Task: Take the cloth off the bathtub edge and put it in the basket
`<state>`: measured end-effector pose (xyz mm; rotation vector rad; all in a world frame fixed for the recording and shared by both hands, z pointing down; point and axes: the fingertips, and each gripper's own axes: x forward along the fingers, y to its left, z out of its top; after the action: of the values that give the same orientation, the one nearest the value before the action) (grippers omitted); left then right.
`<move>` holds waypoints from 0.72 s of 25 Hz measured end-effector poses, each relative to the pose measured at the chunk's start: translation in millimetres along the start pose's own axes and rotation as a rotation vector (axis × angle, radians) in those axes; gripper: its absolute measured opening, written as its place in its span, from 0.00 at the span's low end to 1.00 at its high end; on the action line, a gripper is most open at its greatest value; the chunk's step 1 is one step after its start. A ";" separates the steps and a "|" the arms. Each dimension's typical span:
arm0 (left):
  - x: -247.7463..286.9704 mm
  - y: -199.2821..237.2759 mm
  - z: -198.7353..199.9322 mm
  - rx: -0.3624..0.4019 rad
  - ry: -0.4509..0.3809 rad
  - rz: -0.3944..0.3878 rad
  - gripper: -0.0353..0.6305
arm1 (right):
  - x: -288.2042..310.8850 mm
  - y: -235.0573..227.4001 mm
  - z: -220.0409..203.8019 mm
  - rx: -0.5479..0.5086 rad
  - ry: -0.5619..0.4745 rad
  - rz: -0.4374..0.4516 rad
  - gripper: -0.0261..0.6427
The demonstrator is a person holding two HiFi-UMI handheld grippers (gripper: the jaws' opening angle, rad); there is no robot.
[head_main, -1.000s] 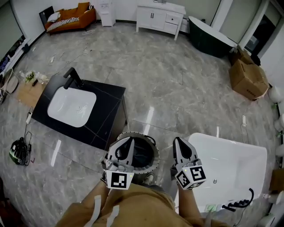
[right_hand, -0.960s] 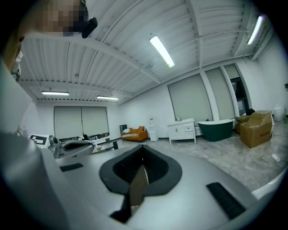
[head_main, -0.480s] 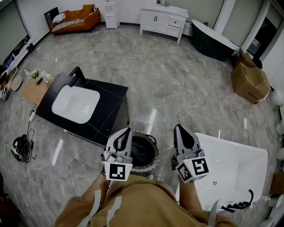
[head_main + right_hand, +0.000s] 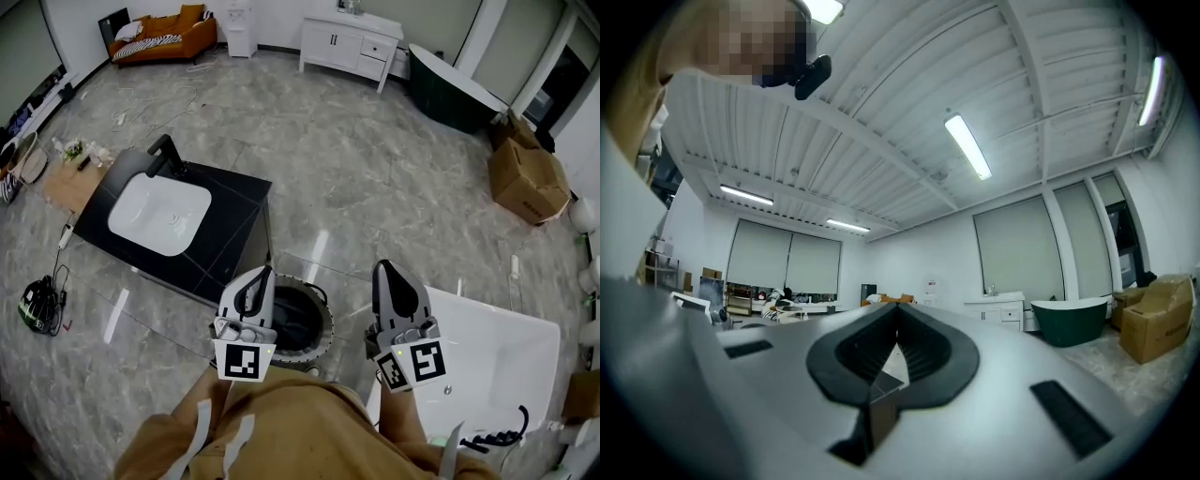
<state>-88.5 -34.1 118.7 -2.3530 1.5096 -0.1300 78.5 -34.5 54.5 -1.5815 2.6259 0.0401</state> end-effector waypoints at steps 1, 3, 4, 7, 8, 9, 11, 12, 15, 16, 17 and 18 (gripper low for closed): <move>-0.3 1.3 1.0 0.008 -0.002 -0.001 0.06 | 1.1 2.7 2.8 -0.020 -0.007 0.002 0.05; -0.6 3.3 4.1 0.015 -0.011 0.000 0.06 | 2.4 8.1 7.7 -0.060 -0.021 0.010 0.05; -1.3 3.8 5.7 0.013 -0.015 0.001 0.06 | 2.2 10.8 10.0 -0.078 -0.027 0.016 0.05; -5.8 6.2 10.9 -0.020 -0.024 0.012 0.06 | -0.6 18.2 16.8 -0.137 -0.049 0.020 0.05; -8.0 8.0 11.7 -0.055 -0.023 0.021 0.06 | -1.1 20.7 19.1 -0.163 -0.056 0.018 0.05; -10.4 10.2 11.9 -0.099 -0.019 0.033 0.06 | -1.1 23.2 20.8 -0.193 -0.062 0.016 0.05; -15.4 15.3 12.8 -0.152 -0.011 0.050 0.06 | -0.4 27.4 19.5 -0.261 -0.051 0.012 0.05; -17.7 18.1 13.3 -0.151 -0.006 0.053 0.06 | 0.2 28.1 16.9 -0.289 -0.038 0.009 0.05; -23.2 27.7 12.0 -0.112 0.005 0.063 0.06 | 2.7 24.6 6.0 -0.299 0.000 -0.003 0.05; -25.1 30.2 10.9 -0.105 0.008 0.069 0.06 | 3.1 22.9 2.6 -0.290 0.012 -0.006 0.05; -27.0 32.2 9.8 -0.101 0.013 0.074 0.06 | 3.5 21.2 0.4 -0.282 0.019 -0.009 0.05; -28.8 34.0 8.6 -0.099 0.019 0.079 0.06 | 4.8 20.3 0.7 -0.273 0.012 -0.009 0.05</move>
<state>-128.1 -19.1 102.3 -2.3701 1.6507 -0.0597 58.3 -29.2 53.1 -1.6742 2.7173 0.4065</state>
